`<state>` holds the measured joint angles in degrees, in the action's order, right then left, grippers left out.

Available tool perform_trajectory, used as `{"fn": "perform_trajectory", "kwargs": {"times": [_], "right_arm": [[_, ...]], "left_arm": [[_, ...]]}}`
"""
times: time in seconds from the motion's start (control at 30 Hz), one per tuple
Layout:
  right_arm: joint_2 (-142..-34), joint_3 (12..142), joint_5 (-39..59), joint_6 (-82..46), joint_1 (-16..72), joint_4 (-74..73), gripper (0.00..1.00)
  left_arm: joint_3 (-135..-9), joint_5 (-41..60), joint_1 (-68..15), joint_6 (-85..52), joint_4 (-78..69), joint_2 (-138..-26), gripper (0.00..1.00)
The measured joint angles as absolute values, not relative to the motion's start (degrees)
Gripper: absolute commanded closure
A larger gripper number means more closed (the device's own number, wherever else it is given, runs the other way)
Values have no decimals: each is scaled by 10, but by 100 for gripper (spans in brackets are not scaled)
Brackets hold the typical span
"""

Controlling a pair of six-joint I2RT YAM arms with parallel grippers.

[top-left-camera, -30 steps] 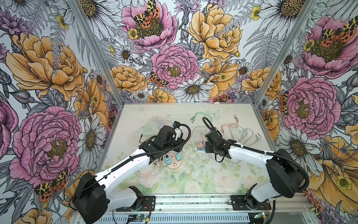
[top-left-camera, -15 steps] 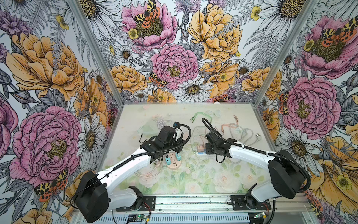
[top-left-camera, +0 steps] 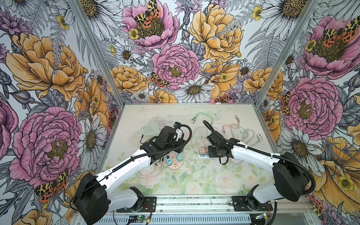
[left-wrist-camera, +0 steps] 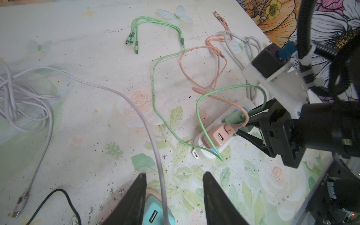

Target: Insert the plug

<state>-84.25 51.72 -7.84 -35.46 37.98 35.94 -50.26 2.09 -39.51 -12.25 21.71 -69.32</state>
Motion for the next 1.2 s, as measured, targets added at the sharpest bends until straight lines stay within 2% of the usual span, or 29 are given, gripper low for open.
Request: {"fn": "perform_trajectory", "kwargs": {"times": [0.67,0.93,1.03,1.2], "right_arm": [[-681,526,-80,-344,376,412,52],[-598,533,-94,-296,295,436,46],[-599,555,-103,-264,241,439,45],[-643,617,-121,-206,166,439,44]], "left_arm": [[-548,8,-395,-123,242,-683,50],[-594,-19,-388,-109,277,-683,45],[-618,-21,-347,-99,292,-683,44],[-638,-4,-235,-90,304,-679,41]]}}
